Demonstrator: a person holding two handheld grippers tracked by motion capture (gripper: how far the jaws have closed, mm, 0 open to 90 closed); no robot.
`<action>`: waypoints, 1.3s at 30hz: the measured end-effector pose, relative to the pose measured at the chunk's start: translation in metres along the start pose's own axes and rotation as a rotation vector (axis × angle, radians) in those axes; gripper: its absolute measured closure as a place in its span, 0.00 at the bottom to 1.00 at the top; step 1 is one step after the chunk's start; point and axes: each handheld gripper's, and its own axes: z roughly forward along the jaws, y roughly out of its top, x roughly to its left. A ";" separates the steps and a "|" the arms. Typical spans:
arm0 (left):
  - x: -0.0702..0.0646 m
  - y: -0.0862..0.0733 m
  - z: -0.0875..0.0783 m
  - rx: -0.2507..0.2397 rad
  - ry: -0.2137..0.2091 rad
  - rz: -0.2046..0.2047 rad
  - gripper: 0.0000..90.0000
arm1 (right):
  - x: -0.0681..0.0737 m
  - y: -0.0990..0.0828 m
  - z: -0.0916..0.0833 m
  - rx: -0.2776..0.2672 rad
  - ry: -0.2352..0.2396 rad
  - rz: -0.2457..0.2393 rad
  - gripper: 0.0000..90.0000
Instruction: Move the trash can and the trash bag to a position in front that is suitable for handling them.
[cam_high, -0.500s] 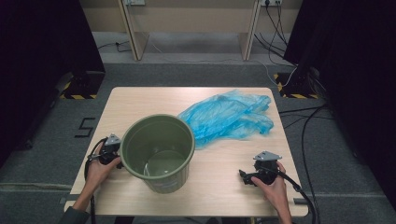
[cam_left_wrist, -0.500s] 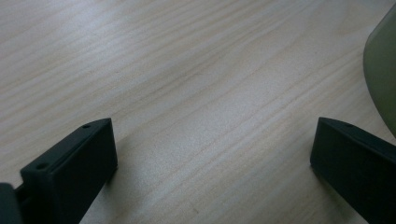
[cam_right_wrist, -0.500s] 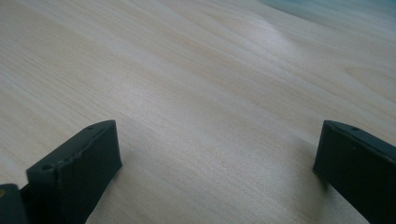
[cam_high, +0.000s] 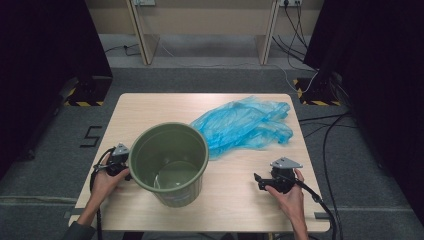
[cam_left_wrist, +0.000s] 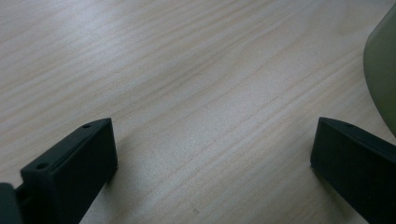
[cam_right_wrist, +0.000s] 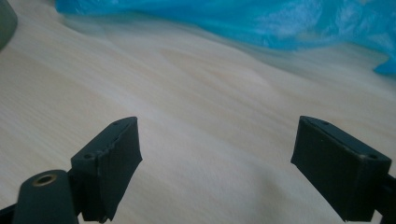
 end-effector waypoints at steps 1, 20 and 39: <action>0.000 0.000 0.000 0.000 0.000 0.000 0.00 | 0.004 0.009 0.002 -0.010 0.001 -0.001 0.17; 0.000 0.000 0.000 0.000 0.000 0.000 0.00 | 0.061 0.089 0.070 -0.054 0.052 -0.077 0.17; 0.000 0.000 0.000 0.000 0.000 0.000 0.00 | 0.070 0.095 0.132 0.053 0.126 -0.152 0.85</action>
